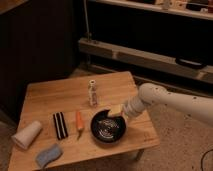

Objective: Pick up the ceramic bowl

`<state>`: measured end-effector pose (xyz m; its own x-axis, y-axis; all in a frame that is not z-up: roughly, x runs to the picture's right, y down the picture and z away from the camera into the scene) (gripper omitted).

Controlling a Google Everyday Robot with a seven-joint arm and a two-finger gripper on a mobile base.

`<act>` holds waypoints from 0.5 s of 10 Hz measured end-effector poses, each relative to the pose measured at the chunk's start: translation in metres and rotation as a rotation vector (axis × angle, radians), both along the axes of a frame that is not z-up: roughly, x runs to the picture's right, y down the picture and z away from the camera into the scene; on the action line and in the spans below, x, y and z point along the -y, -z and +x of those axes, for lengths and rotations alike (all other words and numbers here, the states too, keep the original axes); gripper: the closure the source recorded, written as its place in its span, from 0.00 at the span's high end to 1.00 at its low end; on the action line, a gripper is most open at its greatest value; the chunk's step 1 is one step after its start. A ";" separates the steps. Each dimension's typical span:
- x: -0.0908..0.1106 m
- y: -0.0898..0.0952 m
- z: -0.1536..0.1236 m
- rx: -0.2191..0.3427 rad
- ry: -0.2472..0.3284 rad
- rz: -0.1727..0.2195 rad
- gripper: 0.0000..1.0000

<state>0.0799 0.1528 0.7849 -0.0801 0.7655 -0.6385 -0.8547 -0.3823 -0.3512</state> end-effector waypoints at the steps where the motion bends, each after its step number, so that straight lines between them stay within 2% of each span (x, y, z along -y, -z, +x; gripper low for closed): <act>1: 0.000 -0.001 0.000 0.005 0.000 -0.007 0.73; 5: -0.001 -0.004 -0.002 0.037 0.002 -0.035 0.73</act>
